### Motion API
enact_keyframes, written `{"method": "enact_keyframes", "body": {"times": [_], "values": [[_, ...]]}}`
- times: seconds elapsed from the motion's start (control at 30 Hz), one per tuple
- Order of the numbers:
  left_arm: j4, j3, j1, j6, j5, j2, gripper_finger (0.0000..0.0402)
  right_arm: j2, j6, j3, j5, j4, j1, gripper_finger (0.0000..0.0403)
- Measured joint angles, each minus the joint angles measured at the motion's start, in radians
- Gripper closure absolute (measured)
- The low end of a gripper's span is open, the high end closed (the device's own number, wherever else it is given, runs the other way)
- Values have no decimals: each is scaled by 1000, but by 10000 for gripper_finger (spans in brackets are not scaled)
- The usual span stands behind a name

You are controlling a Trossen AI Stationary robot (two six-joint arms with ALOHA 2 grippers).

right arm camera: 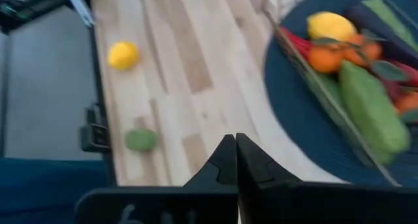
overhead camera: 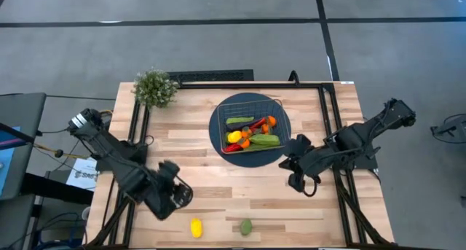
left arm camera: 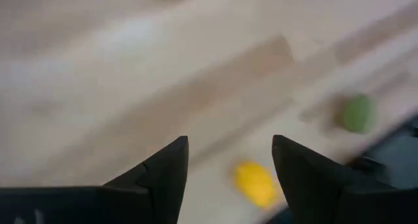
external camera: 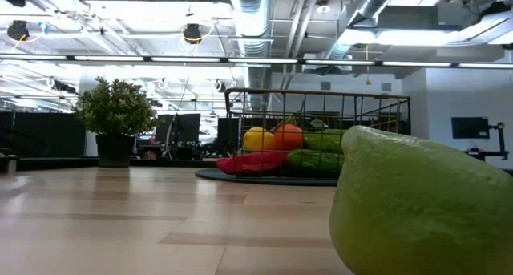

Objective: Build produce basket
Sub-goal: Put the lemon into the wire basket

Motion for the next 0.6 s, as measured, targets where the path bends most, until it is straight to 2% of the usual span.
{"method": "enact_keyframes", "body": {"times": [0.13, 0.3, 0.37, 0.6], "values": [[168, -62, -33, -58, 22, 29, 195, 0, -43, 8, 0, -38, -18, 397], [228, -58, -36, -69, 252, 129, 195, 0, -104, 8, -2, -36, -32, 396], [283, -57, -36, -83, 307, 173, 195, 0, -116, 8, -2, -38, -37, 397], [529, -53, -36, -114, 376, 302, 195, 0, -153, 8, -6, -36, -37, 397]]}}
